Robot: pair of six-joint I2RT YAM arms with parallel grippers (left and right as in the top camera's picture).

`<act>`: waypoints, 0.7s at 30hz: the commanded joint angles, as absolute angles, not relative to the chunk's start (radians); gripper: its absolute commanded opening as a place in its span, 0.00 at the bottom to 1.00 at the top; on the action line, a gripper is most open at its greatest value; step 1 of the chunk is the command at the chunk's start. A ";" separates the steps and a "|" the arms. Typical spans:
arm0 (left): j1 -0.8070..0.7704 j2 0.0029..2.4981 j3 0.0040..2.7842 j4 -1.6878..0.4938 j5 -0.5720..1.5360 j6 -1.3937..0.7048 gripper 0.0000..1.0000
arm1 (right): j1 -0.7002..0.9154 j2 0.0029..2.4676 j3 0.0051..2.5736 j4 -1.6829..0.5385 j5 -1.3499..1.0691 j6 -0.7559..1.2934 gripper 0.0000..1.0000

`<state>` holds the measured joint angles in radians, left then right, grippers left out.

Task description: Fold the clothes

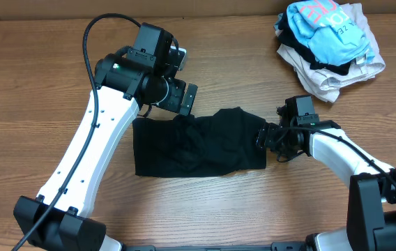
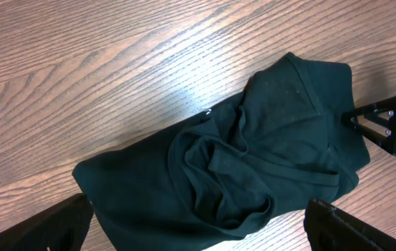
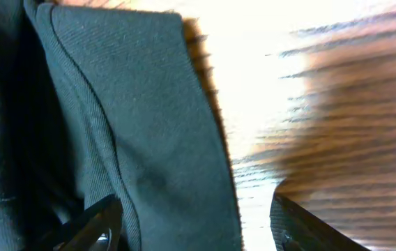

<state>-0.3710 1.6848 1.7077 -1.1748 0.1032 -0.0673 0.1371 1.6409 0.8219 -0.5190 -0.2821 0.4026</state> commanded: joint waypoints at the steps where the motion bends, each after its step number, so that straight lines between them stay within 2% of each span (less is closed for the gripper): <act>1: -0.367 1.682 1.718 -1.171 0.093 -0.044 1.00 | 0.130 1.661 0.802 -0.518 -0.227 0.381 0.71; 3: -0.367 1.682 1.718 -1.171 0.093 -0.044 1.00 | 0.130 1.671 0.798 -0.521 -0.243 0.381 0.66; 7: -0.367 1.682 1.718 -1.172 0.093 -0.044 1.00 | 0.130 1.680 0.786 -0.517 -0.339 0.337 0.49; 13: -0.367 1.682 1.718 -1.173 0.093 -0.044 1.00 | 0.130 1.680 0.785 -0.524 -0.414 0.306 0.41; 17: -0.367 1.682 1.718 -1.175 0.093 -0.044 1.00 | 0.130 1.680 0.785 -0.521 -0.439 0.306 0.18; 21: -0.367 1.682 1.718 -1.176 0.094 -0.044 1.00 | 0.130 1.680 0.785 -0.502 -0.469 0.307 0.09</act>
